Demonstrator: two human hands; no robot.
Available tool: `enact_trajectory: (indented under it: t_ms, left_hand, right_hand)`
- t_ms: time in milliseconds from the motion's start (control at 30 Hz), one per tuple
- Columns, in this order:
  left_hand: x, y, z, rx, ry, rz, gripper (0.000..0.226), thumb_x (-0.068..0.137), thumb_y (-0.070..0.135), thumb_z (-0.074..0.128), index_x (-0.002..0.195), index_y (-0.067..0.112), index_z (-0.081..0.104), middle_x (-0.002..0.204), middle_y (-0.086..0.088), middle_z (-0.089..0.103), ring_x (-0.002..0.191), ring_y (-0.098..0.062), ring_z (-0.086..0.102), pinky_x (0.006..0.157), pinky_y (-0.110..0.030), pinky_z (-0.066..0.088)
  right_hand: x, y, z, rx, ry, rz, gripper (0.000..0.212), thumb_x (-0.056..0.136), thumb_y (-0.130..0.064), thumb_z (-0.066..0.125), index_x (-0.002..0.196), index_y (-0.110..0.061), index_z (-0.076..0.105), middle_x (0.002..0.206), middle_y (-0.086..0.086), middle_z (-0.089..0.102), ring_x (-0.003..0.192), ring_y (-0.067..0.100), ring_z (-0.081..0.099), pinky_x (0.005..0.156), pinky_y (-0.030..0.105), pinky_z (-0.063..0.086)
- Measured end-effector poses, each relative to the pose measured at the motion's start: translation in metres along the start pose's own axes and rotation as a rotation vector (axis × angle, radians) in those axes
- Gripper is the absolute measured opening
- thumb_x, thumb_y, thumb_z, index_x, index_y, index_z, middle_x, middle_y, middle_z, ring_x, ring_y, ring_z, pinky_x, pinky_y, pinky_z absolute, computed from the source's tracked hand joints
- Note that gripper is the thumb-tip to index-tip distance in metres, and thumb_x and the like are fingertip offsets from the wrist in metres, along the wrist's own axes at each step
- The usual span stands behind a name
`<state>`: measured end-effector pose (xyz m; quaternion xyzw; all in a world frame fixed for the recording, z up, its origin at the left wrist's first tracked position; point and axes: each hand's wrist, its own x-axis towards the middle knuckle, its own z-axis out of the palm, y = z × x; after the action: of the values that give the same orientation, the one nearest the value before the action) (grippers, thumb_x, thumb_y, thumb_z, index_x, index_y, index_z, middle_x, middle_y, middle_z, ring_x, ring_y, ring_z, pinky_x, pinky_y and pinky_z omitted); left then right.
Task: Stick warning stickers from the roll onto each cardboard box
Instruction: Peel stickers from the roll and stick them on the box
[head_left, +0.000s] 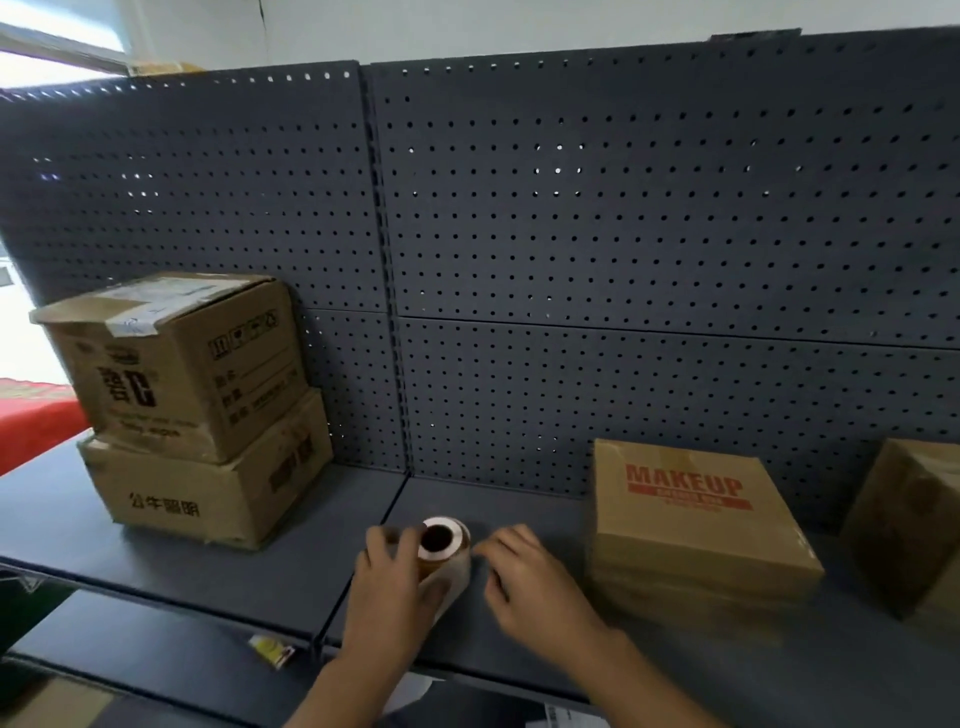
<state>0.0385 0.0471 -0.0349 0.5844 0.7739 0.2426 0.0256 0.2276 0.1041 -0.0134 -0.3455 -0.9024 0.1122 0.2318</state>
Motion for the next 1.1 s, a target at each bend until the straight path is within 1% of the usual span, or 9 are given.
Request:
enact_trajectory:
  t_ms: [133, 267, 367, 500, 633, 733, 867, 967, 1100]
  left_hand:
    - [-0.004, 0.006, -0.001, -0.174, -0.039, 0.028, 0.041, 0.092, 0.029, 0.070, 0.109, 0.035, 0.034, 0.114, 0.008, 0.046, 0.094, -0.022, 0.061, 0.069, -0.037, 0.051]
    - [-0.012, 0.012, 0.000, -0.241, -0.139, 0.009, 0.028, 0.088, 0.017, 0.060, 0.100, 0.032, 0.041, 0.095, 0.011, 0.058, 0.086, -0.016, 0.062, 0.067, -0.034, 0.048]
    - [-0.012, 0.013, 0.003, -0.326, -0.266, -0.037, 0.027, 0.078, 0.023, 0.061, 0.103, 0.031, 0.052, 0.101, 0.010, 0.059, 0.092, -0.011, 0.059, 0.074, -0.028, 0.049]
    - [-0.005, 0.015, 0.008, -0.331, -0.230, -0.045, 0.035, 0.076, 0.045, 0.056, 0.108, 0.030, 0.061, 0.116, 0.009, 0.054, 0.107, -0.015, 0.057, 0.092, -0.035, 0.051]
    - [0.004, 0.024, 0.009, -0.364, -0.272, 0.018, 0.018, 0.092, 0.040, 0.058, 0.102, 0.027, 0.066, 0.110, 0.010, 0.056, 0.101, -0.013, 0.061, 0.089, -0.035, 0.054]
    - [0.010, 0.032, 0.006, -0.476, -0.299, -0.024, 0.005, 0.093, 0.028, 0.064, 0.091, 0.023, 0.064, 0.089, 0.006, 0.068, 0.081, -0.005, 0.064, 0.072, -0.027, 0.053]
    - [0.014, 0.039, 0.003, -0.765, -0.414, -0.105, 0.025, 0.085, 0.017, 0.075, 0.076, 0.016, 0.052, 0.072, -0.001, 0.061, 0.073, -0.013, 0.060, 0.072, -0.031, 0.050]
    - [0.014, 0.036, 0.003, -0.893, -0.483, -0.136, 0.030, 0.070, 0.025, 0.078, 0.079, 0.019, 0.050, 0.082, -0.007, 0.061, 0.083, -0.021, 0.060, 0.082, -0.041, 0.051]
    - [0.004, 0.042, 0.000, -0.963, -0.447, -0.178, 0.029, 0.080, 0.013, 0.076, 0.101, 0.014, 0.056, 0.096, -0.005, 0.067, 0.088, -0.017, 0.064, 0.082, -0.035, 0.052]
  right_hand:
    - [0.011, -0.004, 0.014, 0.245, -0.036, 0.240, 0.024, 0.100, -0.022, 0.057, 0.123, -0.024, 0.059, 0.115, -0.007, 0.058, 0.108, 0.009, 0.054, 0.093, 0.030, 0.051]
    - [0.014, 0.002, 0.028, 0.508, -0.062, 0.426, 0.061, 0.100, -0.024, 0.065, 0.155, -0.028, 0.039, 0.136, -0.009, 0.056, 0.114, 0.004, 0.061, 0.100, 0.024, 0.051]
    - [0.012, 0.009, 0.038, 0.545, -0.082, 0.440, 0.065, 0.100, -0.018, 0.065, 0.158, -0.029, 0.038, 0.128, -0.013, 0.061, 0.113, 0.002, 0.063, 0.102, 0.024, 0.051]
    - [0.011, 0.005, 0.040, 0.607, -0.043, 0.390, 0.055, 0.097, -0.001, 0.058, 0.145, -0.026, 0.057, 0.131, -0.014, 0.069, 0.121, -0.004, 0.062, 0.113, 0.029, 0.048]
    - [0.008, -0.002, 0.037, 0.679, -0.013, 0.369, 0.064, 0.090, 0.015, 0.041, 0.143, -0.017, 0.061, 0.134, -0.010, 0.068, 0.127, -0.007, 0.058, 0.116, 0.020, 0.041]
    - [0.003, -0.004, 0.029, 0.714, 0.020, 0.353, 0.068, 0.084, 0.021, 0.038, 0.132, -0.017, 0.068, 0.126, -0.005, 0.072, 0.119, -0.009, 0.062, 0.107, 0.012, 0.044]
    - [-0.005, -0.004, 0.019, 0.722, 0.107, 0.330, 0.069, 0.084, 0.016, 0.041, 0.111, -0.040, 0.070, 0.114, -0.009, 0.077, 0.109, -0.004, 0.068, 0.097, 0.016, 0.052]
    - [-0.011, 0.000, 0.017, 0.706, 0.122, 0.316, 0.060, 0.090, 0.014, 0.046, 0.116, -0.032, 0.075, 0.112, -0.014, 0.077, 0.107, -0.005, 0.068, 0.093, 0.014, 0.053]
    - [-0.012, 0.009, 0.023, 0.698, 0.198, 0.338, 0.034, 0.097, -0.001, 0.060, 0.119, -0.022, 0.075, 0.110, -0.014, 0.077, 0.104, -0.001, 0.070, 0.092, 0.023, 0.057]
